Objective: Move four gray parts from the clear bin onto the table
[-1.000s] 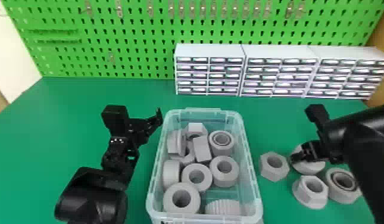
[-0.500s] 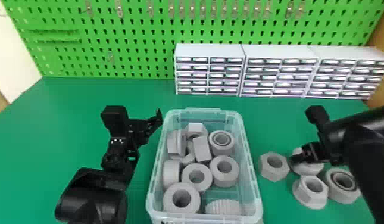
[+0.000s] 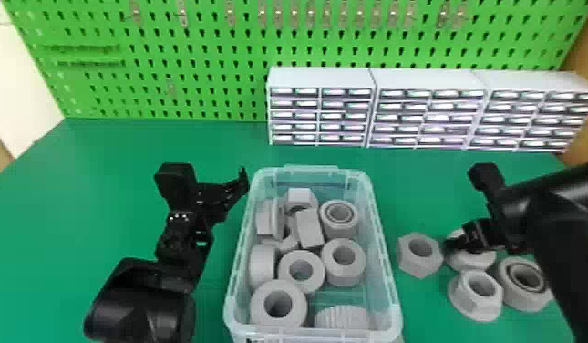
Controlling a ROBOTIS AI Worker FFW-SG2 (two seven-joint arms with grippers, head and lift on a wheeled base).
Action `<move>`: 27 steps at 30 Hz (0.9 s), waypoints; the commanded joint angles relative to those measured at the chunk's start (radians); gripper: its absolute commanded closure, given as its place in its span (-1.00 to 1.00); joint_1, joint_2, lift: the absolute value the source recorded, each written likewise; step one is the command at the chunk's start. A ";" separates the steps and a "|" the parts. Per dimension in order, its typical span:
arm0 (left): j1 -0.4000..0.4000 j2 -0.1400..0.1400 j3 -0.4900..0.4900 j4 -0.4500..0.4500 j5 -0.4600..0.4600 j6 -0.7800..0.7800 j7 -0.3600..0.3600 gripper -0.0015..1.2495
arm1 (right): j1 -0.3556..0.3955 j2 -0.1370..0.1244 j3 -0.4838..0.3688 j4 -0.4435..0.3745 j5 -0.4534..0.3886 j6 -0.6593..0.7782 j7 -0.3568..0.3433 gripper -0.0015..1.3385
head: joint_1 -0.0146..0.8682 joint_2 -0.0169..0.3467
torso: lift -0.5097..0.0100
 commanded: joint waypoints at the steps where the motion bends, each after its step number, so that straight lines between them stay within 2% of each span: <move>1: 0.003 0.001 0.004 0.000 0.001 0.000 -0.002 -0.81 | -0.002 0.000 0.002 -0.003 -0.012 0.005 0.001 0.01 | 0.60 -0.51 | 0.76; 9: 0.009 0.001 0.009 0.000 0.001 0.000 0.000 -0.81 | -0.002 0.000 0.022 -0.117 -0.021 0.101 0.001 0.01 | 0.60 -0.51 | 0.76; 13: 0.011 0.001 0.008 0.000 0.001 0.000 0.000 -0.81 | -0.005 -0.002 0.024 -0.168 -0.018 0.124 0.024 0.00 | 0.60 -0.51 | 0.76; 27: 0.012 0.001 0.004 0.000 0.000 0.000 0.000 -0.81 | 0.005 0.007 0.044 -0.398 -0.026 0.124 0.044 0.00 | 0.60 -0.51 | 0.76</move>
